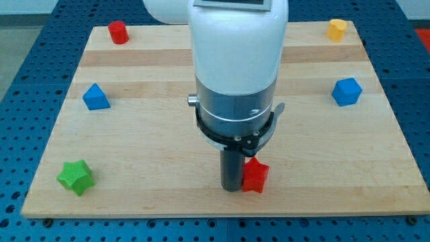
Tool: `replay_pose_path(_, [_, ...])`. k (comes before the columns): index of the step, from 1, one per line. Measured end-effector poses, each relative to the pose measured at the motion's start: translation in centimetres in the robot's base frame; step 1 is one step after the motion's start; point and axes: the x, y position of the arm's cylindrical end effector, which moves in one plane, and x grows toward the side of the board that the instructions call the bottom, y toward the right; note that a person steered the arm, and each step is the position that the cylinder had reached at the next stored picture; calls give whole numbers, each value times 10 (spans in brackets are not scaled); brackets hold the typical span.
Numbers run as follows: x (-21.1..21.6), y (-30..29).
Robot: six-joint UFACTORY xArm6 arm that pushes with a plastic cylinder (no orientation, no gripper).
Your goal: Place the yellow hexagon to the top right of the red star
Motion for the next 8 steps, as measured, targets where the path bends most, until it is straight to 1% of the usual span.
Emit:
replay_pose_path(1, [-6,0])
replay_pose_path(6, [-109,-3])
replay_pose_path(8, [-130,-3])
